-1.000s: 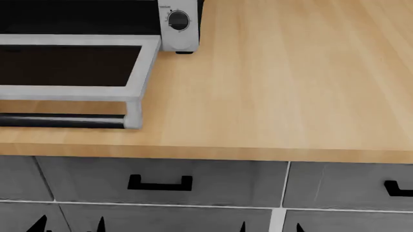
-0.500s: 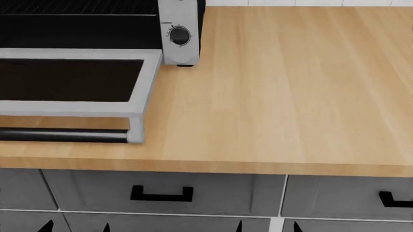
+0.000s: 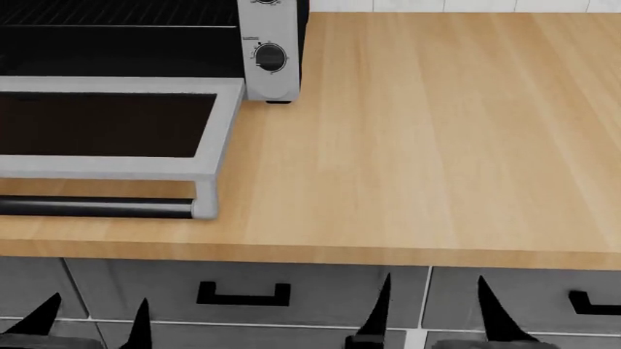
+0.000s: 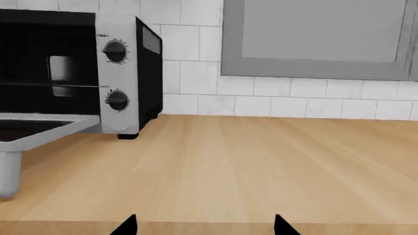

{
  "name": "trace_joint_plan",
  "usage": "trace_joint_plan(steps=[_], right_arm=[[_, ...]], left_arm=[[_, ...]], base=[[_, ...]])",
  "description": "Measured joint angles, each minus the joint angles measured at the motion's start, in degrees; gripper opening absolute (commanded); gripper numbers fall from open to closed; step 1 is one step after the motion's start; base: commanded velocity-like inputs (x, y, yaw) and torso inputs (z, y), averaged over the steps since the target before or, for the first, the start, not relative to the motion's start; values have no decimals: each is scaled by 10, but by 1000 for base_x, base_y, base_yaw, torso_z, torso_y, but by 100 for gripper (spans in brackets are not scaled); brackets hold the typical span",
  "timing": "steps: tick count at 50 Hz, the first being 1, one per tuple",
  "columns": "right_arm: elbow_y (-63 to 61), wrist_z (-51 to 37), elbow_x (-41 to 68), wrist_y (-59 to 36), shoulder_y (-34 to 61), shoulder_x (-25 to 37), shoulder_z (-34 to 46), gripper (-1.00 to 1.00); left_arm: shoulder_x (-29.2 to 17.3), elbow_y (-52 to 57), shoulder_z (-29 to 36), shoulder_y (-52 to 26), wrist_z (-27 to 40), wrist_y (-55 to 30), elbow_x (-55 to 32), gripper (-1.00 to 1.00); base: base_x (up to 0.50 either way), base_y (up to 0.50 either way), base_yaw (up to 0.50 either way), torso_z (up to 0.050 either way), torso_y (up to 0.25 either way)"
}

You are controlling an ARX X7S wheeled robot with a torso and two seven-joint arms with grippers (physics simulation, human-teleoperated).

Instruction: Close the toaster oven door.

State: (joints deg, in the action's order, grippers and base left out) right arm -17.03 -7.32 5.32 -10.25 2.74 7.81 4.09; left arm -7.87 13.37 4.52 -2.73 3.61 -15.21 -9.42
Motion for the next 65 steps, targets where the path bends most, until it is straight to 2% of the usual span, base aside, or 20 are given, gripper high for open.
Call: trace_joint_plan(steps=[6, 11, 19, 26, 31, 38, 65], right_arm=[[-142, -10, 23, -121, 53, 38, -46, 100], [-252, -28, 75, -252, 138, 87, -96, 100], [-348, -173, 313, -400, 295, 237, -176, 100], [-381, -283, 506, -481, 414, 346, -230, 100], [-394, -332, 587, -514, 459, 394, -251, 100], [-407, -366, 642, -536, 489, 429, -258, 100], [-420, -401, 690, -524, 496, 481, -252, 100]], left_arm=[[-25, 73, -23, -40, 1, -99, -35, 100], [-46, 117, -48, -80, -1, -168, -66, 100], [-77, 164, -84, -159, 6, -288, -115, 100], [-97, 194, -102, -227, 15, -384, -150, 100], [-107, 210, -108, -257, 19, -429, -170, 100], [-116, 219, -111, -277, 21, -460, -181, 100], [-130, 224, -102, -286, 20, -471, -190, 100]], base=[[0, 0, 0, 0, 0], [0, 0, 0, 0, 0], [0, 0, 0, 0, 0], [0, 0, 0, 0, 0], [0, 398, 0, 0, 0], [0, 500, 0, 0, 0], [0, 500, 0, 0, 0]])
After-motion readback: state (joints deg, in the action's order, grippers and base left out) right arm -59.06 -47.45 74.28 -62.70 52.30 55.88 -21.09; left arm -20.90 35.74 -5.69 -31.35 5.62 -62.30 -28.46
